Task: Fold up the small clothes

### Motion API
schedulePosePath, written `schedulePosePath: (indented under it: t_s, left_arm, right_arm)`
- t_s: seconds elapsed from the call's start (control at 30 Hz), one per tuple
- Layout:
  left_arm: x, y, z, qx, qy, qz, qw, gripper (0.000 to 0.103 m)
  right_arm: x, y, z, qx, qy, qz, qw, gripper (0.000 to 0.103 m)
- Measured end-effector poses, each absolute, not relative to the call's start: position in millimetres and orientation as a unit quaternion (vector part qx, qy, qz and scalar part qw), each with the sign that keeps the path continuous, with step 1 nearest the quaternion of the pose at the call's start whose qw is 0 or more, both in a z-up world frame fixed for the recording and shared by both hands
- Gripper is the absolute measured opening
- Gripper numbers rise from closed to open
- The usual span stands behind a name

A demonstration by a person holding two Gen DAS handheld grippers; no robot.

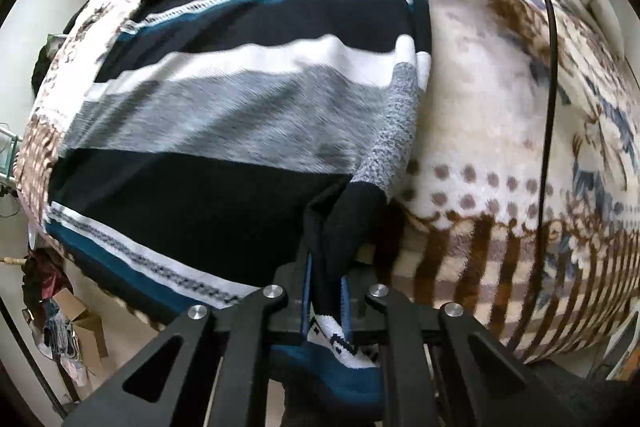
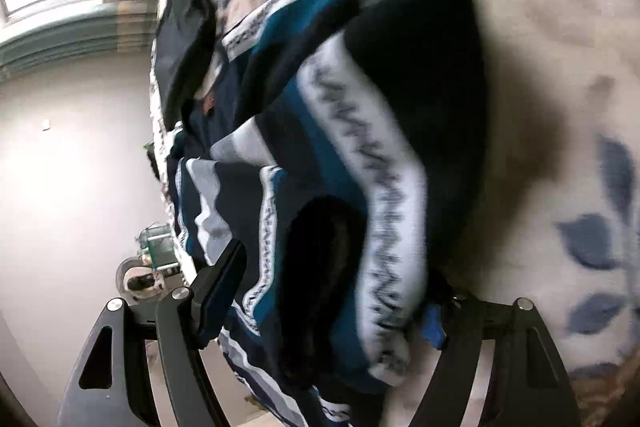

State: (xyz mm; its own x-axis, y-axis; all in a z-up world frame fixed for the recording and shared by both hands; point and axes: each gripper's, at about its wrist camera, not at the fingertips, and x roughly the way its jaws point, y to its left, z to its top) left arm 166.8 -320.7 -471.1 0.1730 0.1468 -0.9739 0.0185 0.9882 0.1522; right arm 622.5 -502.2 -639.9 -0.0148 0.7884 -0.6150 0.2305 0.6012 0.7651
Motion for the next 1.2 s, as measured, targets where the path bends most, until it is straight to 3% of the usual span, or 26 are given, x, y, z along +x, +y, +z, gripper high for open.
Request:
schedulePosePath:
  t_s: [0.03,0.07,0.1,0.33,0.6,0.83,0.9,0.97,1.0,1.03,1.1,1.2]
  left_arm:
    - [169,-316,-464,0.062,0.639,0.043,0.766,0.009]
    - [169,-315,-459,0.057,0.637,0.046,0.768,0.009]
    - [171,-311,-453,0.053,0.634,0.049,0.77,0.009]
    - [171,-254,-409,-0.013,0.602,0.087,0.794,0.009]
    - [178,-119,-406,-0.129,0.584,0.147,0.788,0.009]
    - [175,6,-464,-0.218,0.609,0.177,0.742,0.009]
    - [170,37,-478,-0.264,0.62,0.169,0.719,0.015]
    - [159,61,-483,-0.322,0.616,0.158,0.701,0.025]
    - [153,70,-484,-0.339,0.613,0.157,0.696,0.032]
    - [146,79,-482,-0.351,0.61,0.162,0.692,0.032]
    - [132,100,-480,-0.359,0.612,0.174,0.683,0.034]
    - [118,123,-472,-0.363,0.611,0.19,0.677,0.035]
  right_arm:
    - [622,-499,-638,0.37,0.675,0.232,0.595,0.066]
    - [622,-496,-635,0.367,0.673,0.233,0.599,0.034]
    - [622,-494,-631,0.361,0.676,0.229,0.601,0.02]
    - [625,-461,-549,0.33,0.663,0.221,0.634,0.019]
    - [664,-294,-474,0.167,0.706,0.183,0.664,0.019]
    - [693,-115,-501,0.084,0.739,0.148,0.652,0.019]
    - [698,-68,-522,0.054,0.758,0.132,0.637,0.02]
    - [701,-40,-537,0.047,0.774,0.115,0.621,0.033]
    - [702,-29,-540,0.043,0.78,0.111,0.615,0.047]
    - [704,-19,-540,0.051,0.782,0.113,0.611,0.06]
    - [704,-7,-531,0.067,0.775,0.133,0.614,0.069]
    - [699,1,-501,0.097,0.747,0.186,0.63,0.072]
